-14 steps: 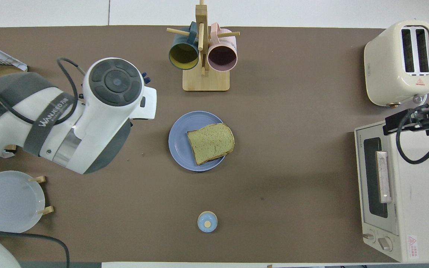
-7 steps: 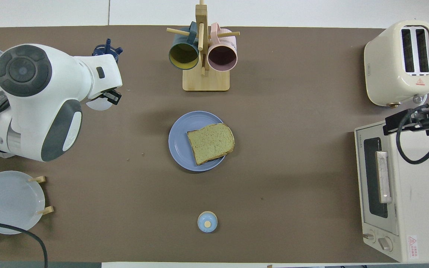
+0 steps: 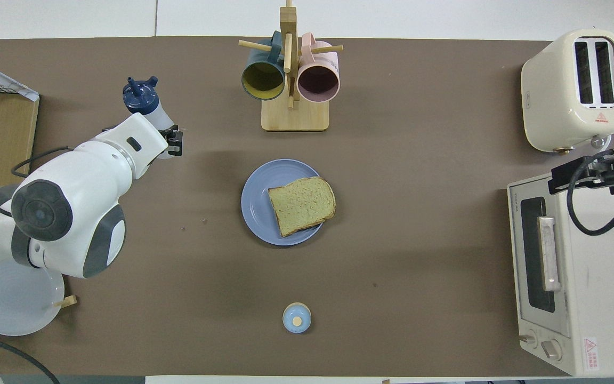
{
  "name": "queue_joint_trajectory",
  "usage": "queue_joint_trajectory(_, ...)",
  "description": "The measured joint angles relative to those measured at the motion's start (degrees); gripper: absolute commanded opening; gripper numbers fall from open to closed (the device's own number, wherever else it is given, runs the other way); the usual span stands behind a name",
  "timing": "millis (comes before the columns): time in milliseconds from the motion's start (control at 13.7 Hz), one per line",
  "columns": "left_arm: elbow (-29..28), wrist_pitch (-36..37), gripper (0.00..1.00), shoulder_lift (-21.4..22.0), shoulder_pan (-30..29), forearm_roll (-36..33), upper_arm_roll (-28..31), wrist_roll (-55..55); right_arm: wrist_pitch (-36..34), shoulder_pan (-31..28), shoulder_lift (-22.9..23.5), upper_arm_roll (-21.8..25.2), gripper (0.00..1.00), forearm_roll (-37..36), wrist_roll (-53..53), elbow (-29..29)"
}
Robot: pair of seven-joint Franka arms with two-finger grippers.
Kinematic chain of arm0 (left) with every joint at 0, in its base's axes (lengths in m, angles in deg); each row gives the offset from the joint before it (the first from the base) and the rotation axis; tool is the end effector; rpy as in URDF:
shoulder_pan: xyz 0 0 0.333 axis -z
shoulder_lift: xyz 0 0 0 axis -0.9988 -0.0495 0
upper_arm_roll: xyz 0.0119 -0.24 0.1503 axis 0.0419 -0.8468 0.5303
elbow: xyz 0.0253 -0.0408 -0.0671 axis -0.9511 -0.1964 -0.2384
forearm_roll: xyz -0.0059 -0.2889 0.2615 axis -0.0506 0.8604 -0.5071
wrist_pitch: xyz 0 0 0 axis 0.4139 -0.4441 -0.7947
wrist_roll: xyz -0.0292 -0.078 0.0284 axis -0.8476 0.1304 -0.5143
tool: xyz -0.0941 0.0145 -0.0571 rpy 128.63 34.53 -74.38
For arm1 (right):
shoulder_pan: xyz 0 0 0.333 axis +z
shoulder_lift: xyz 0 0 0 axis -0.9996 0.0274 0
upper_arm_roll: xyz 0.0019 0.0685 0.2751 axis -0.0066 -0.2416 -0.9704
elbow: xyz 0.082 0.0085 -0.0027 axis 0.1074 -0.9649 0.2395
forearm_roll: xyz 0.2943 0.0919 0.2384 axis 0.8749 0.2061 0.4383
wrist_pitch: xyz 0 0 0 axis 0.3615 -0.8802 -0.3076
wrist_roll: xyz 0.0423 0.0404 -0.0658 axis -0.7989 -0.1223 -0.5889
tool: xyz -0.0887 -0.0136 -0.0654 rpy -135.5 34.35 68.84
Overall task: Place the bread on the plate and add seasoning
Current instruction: 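Lower the upright bottle onto the table beside the mug rack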
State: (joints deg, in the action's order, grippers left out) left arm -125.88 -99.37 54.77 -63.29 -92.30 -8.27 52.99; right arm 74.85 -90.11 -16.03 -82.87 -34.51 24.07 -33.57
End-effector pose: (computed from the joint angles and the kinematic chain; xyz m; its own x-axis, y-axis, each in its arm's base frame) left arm 0.5511 -0.1656 0.3827 0.8009 -0.1998 0.5645 -0.2256 -0.9739 -0.0245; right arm 0.5303 -0.0083 0.5620 0.9918 -0.0307 -0.1243 -0.0328 -0.9994 -0.0148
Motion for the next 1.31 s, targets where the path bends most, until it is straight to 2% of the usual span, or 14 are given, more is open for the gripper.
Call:
queue_joint_trajectory(364,-9.42,-18.89,0.00,-1.23,-0.94,0.00,-0.01,-2.79,0.00,0.00,0.00,0.00,1.00,0.00,0.00,0.00)
queue_joint_trajectory(728,-10.32,-32.44,0.00,-9.74,-0.97,0.01,0.00,-3.01,0.00,0.00,0.00,0.00,1.00,0.00,0.00,0.00)
queue_joint_trajectory(946,-10.13,-34.61,0.00,-13.45,-0.98,0.02,0.09,-3.01,0.00,0.00,0.00,0.00,1.00,0.00,0.00,0.00)
queue_joint_trajectory(1310,-9.57,-34.89,0.00,-14.41,-0.99,0.02,0.24,-3.00,0.00,0.00,0.00,0.00,1.00,0.00,0.00,0.00)
